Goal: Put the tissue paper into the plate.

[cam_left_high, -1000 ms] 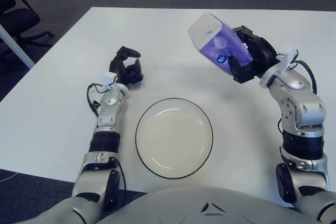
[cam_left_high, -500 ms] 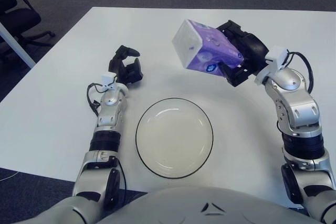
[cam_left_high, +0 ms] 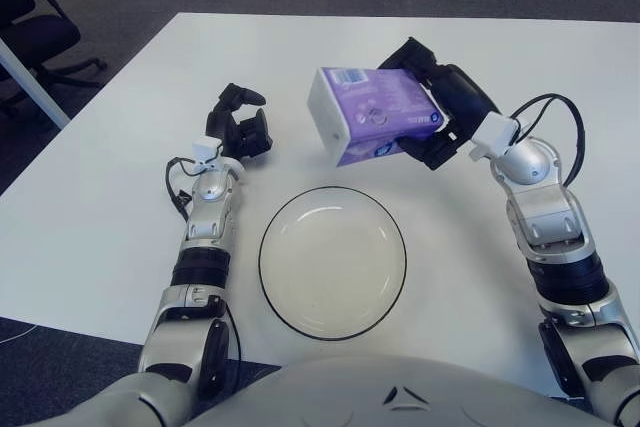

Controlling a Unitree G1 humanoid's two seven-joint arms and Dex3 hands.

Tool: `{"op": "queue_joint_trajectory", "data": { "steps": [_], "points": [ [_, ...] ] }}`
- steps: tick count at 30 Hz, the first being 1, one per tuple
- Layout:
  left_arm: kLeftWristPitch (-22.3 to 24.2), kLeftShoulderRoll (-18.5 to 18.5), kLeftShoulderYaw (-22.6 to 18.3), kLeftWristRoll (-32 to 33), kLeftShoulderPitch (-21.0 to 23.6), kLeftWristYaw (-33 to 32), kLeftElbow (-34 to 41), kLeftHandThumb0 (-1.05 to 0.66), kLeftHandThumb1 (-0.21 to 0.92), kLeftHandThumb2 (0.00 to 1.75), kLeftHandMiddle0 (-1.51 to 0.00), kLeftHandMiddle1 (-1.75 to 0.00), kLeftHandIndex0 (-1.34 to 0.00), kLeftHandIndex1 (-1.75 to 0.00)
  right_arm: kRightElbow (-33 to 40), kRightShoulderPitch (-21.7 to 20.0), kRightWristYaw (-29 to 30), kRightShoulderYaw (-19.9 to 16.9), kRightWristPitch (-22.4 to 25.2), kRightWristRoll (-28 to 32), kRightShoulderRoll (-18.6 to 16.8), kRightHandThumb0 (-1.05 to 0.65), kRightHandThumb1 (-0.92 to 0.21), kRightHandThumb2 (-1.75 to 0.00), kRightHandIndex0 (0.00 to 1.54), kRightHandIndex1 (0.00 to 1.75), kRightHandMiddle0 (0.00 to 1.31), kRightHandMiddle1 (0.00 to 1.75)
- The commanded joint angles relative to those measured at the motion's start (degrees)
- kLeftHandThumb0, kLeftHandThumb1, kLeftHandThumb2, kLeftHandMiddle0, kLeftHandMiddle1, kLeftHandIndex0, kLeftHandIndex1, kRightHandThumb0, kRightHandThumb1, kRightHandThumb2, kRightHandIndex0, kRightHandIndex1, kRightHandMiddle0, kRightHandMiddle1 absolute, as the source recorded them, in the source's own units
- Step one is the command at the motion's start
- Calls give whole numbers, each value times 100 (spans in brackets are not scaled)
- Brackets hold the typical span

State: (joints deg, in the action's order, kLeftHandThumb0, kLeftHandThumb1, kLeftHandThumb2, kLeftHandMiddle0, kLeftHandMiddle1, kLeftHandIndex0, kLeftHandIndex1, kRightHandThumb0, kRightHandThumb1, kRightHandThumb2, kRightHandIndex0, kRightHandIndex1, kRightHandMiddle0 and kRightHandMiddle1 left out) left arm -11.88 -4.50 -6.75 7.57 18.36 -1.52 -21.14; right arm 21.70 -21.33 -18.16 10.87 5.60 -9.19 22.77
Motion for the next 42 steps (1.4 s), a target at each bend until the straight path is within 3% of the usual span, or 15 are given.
{"op": "queue_joint_trajectory", "data": {
  "steps": [1, 10, 22, 33, 42],
  "points": [
    [-79, 429, 112, -69, -694, -40, -558, -46, 40, 122, -130, -175, -55, -175, 9, 26, -153, 71, -230, -36, 11, 0, -8, -158, 81, 169, 55, 175],
    [-37, 460, 106, -68, -695, -68, -526, -46, 39, 123, -131, -175, -56, -175, -5, 31, -542, 191, -483, -73, 86, 0, -3, -163, 85, 169, 59, 175],
    [-20, 477, 138, -78, -723, -76, -466, -46, 39, 123, -131, -175, -56, -175, 266, 99, -1111, 342, -132, 74, 58, 0, -2, -164, 85, 171, 60, 175],
    [246, 501, 173, -128, -769, -248, -297, -48, 34, 129, -131, -175, -60, -175, 324, 85, -1436, 470, -413, -45, 208, 0, 0, -166, 86, 171, 61, 175],
    [204, 454, 155, -165, -658, -249, -542, -48, 32, 131, -130, -175, -61, -175, 331, 90, -1537, 505, -865, -146, 289, 0, -1, -166, 85, 172, 62, 172]
  ]
}}
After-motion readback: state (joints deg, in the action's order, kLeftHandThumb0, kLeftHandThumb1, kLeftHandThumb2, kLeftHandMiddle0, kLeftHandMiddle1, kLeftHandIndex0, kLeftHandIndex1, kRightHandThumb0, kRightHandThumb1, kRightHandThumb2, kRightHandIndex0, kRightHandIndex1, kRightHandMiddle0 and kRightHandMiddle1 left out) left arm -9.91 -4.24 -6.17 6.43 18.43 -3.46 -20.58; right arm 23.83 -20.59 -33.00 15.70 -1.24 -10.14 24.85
